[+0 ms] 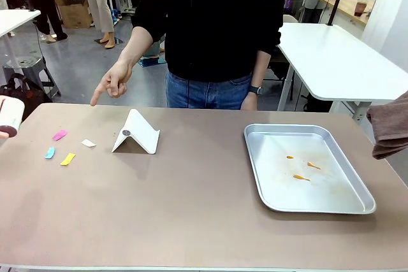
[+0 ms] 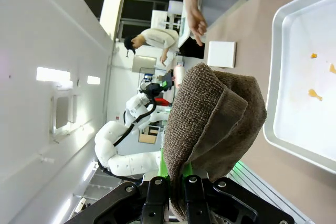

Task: Clean the surface of the table.
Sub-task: If a person points to the right, clean the right side of the table with your right hand, and if they point to the left, clean the left side with your left hand.

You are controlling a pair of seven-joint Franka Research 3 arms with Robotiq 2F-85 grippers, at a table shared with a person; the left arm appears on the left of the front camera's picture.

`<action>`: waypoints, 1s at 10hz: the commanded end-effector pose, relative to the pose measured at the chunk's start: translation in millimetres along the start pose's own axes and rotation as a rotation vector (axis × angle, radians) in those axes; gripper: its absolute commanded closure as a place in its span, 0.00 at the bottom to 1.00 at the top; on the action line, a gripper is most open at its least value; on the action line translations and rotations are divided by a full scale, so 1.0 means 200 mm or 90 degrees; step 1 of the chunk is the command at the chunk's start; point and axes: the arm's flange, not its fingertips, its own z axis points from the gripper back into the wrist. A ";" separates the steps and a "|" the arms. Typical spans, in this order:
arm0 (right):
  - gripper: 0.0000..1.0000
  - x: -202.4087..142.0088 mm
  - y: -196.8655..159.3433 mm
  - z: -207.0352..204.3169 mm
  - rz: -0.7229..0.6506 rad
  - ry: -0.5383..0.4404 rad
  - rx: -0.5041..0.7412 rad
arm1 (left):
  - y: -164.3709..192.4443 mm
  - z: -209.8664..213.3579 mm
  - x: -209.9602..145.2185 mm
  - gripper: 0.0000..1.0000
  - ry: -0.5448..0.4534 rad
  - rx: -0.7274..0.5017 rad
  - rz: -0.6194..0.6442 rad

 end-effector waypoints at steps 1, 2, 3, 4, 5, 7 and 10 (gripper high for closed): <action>0.97 -0.01 0.01 0.01 0.001 0.002 0.007 | 0.01 -0.11 0.02 0.79 0.024 0.063 0.047; 0.97 -0.01 0.01 0.01 0.001 0.002 0.007 | 0.07 -0.16 0.07 0.79 0.038 0.075 0.066; 0.97 -0.01 0.01 0.01 0.001 0.002 0.007 | 0.15 -0.16 0.13 0.79 0.054 0.073 0.083; 0.97 -0.01 0.01 0.01 0.001 0.002 0.007 | 0.21 -0.18 0.17 0.79 0.089 0.063 0.094; 0.97 -0.01 0.01 0.01 0.001 0.002 0.007 | 0.26 -0.18 0.20 0.79 0.116 0.048 0.100; 0.97 -0.01 0.01 0.01 0.001 0.002 0.007 | 0.28 -0.22 0.21 0.79 0.117 0.048 0.105; 0.97 -0.01 0.01 0.01 0.001 0.002 0.007 | 0.32 -0.30 0.24 0.79 0.119 0.082 0.122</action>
